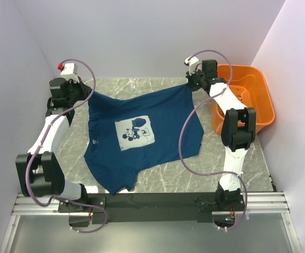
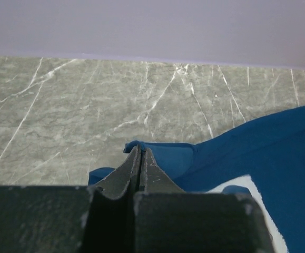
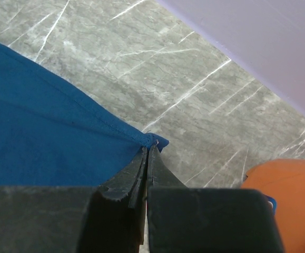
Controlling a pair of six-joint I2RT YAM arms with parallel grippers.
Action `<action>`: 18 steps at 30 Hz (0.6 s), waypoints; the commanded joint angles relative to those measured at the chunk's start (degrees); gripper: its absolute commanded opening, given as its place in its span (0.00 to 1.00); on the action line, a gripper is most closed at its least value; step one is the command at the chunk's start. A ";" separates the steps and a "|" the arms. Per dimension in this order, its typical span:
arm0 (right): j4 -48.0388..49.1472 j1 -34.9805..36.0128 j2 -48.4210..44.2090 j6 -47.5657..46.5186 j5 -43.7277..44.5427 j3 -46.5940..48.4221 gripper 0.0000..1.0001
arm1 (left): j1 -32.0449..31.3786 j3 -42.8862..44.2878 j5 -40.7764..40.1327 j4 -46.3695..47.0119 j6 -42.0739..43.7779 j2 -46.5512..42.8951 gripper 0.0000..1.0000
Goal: Fold and stack the t-shirts
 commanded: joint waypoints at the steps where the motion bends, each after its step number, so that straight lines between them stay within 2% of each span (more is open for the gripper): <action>1: 0.23 -0.44 -1.82 -0.50 0.41 0.07 0.00 | -0.14 -1.63 0.99 0.39 1.25 -3.95 0.01; 18: -0.56 -0.44 -0.06 0.91 2.35 1.65 0.00 | -0.14 -7.78 2.57 -1.81 1.16 -10.45 0.01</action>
